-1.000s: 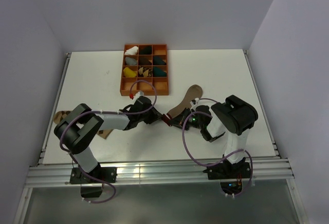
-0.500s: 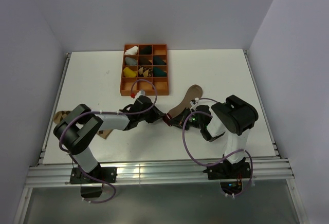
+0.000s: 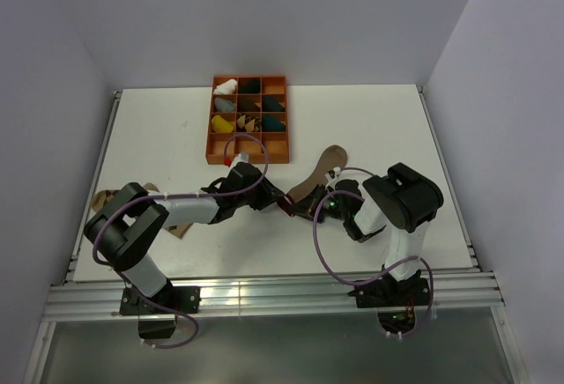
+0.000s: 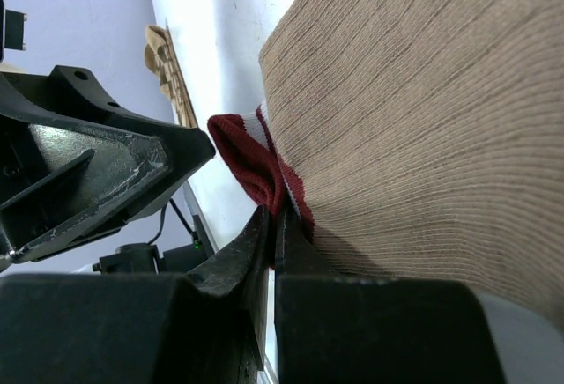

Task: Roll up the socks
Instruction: Roll the sock at the center of the board.

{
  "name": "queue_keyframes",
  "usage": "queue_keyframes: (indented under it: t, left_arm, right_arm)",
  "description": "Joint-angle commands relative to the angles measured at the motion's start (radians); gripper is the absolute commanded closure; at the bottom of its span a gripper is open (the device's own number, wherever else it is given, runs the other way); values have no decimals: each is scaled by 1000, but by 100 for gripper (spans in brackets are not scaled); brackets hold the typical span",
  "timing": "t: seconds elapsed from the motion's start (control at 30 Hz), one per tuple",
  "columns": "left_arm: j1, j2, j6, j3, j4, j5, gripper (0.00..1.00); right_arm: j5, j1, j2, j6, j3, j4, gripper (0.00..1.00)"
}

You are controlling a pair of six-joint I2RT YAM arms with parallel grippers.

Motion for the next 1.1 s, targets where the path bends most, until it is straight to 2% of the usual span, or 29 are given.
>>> queue_keyframes:
  t: [0.0, 0.27, 0.47, 1.07]
  left_arm:
    - [-7, -30, -14, -4, 23, 12, 66]
    - [-5, -24, -13, -3, 3, 20, 69]
    - [-7, -54, -7, -11, -80, 1, 68]
    - [-8, 7, 3, -3, 26, 30, 72]
  right_arm:
    - [13, -9, -23, -28, 15, -28, 100]
    - [13, -11, -32, -31, 13, -36, 100]
    - [12, -9, -31, -31, 13, -36, 100]
    - [12, -9, -35, -42, 21, -50, 100]
